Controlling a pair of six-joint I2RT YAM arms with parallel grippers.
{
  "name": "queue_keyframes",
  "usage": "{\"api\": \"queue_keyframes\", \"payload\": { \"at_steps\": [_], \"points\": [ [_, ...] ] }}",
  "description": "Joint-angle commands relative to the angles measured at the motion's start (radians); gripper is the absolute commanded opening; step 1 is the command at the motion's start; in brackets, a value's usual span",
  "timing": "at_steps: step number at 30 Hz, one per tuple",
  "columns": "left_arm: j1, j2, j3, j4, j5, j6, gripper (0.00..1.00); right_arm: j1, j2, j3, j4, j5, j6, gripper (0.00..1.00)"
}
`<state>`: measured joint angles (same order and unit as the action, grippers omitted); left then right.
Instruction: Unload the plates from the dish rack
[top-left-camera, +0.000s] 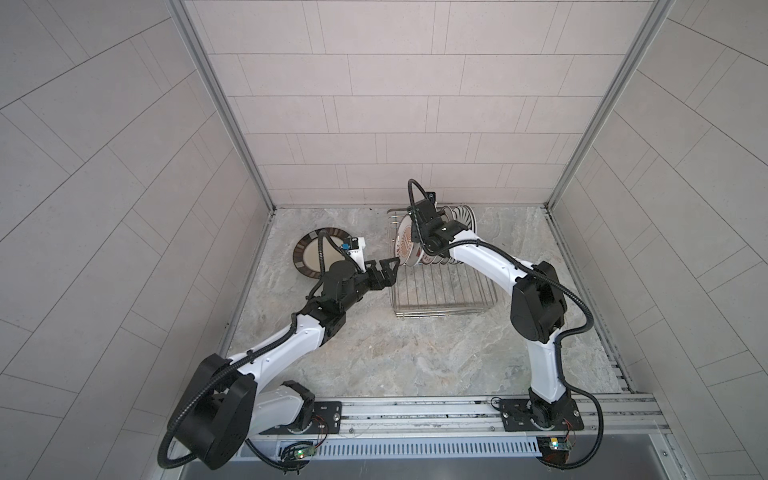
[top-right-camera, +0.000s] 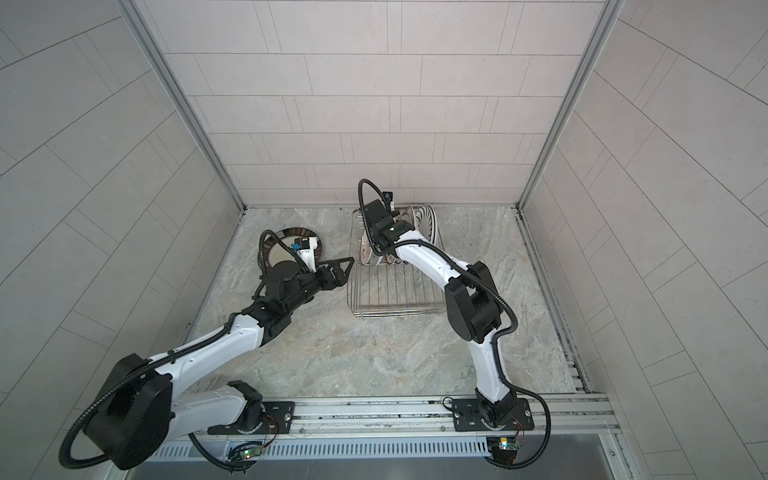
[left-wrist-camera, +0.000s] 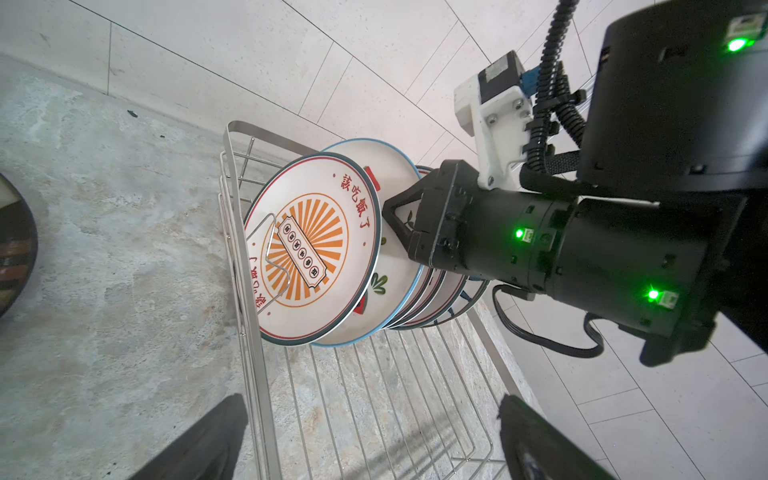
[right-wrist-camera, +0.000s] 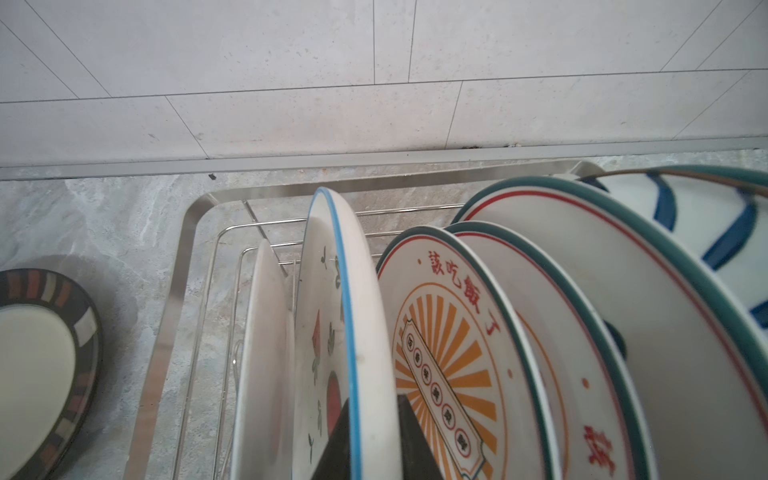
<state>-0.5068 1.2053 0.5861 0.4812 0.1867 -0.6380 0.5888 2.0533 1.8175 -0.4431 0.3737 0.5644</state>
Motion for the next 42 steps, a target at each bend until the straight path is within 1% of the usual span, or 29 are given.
{"api": "queue_keyframes", "payload": {
  "at_steps": [1, 8, 16, 23, 26, 28, 30, 32, 35, 37, 42],
  "points": [
    [-0.004, -0.021, -0.014, 0.027, -0.018, -0.007, 1.0, 0.006, 0.008, 0.016, -0.006, 0.007, -0.014, 0.17],
    [-0.004, -0.012, -0.018, 0.032, -0.027, -0.011, 1.0, 0.009, -0.018, 0.039, -0.007, 0.02, -0.026, 0.17],
    [-0.004, -0.018, -0.025, 0.033, -0.039, -0.008, 1.0, 0.034, -0.049, 0.118, -0.07, 0.102, -0.092, 0.17],
    [-0.005, -0.033, -0.035, 0.034, -0.066, -0.008, 1.0, 0.039, -0.068, 0.146, -0.098, 0.122, -0.125, 0.15],
    [-0.004, -0.037, -0.038, 0.03, -0.07, -0.008, 1.0, 0.037, -0.071, 0.149, -0.113, 0.111, -0.134, 0.16],
    [-0.004, -0.041, -0.044, 0.03, -0.077, -0.008, 1.0, 0.03, -0.068, 0.134, -0.116, 0.073, -0.123, 0.17],
    [-0.004, -0.042, -0.048, 0.03, -0.089, -0.008, 1.0, 0.023, -0.059, 0.122, -0.101, 0.033, -0.12, 0.15],
    [-0.004, -0.041, -0.045, 0.03, -0.089, -0.009, 1.0, 0.026, -0.049, 0.129, -0.091, 0.028, -0.135, 0.15],
    [-0.004, -0.044, -0.046, 0.027, -0.085, -0.008, 1.0, 0.026, -0.019, 0.182, -0.152, 0.036, -0.133, 0.19],
    [-0.004, -0.048, -0.049, 0.026, -0.092, -0.007, 1.0, 0.022, -0.002, 0.19, -0.173, 0.033, -0.121, 0.2],
    [-0.004, -0.039, -0.054, 0.028, -0.113, -0.005, 1.0, 0.016, 0.043, 0.222, -0.203, -0.001, -0.107, 0.19]
  ]
}}
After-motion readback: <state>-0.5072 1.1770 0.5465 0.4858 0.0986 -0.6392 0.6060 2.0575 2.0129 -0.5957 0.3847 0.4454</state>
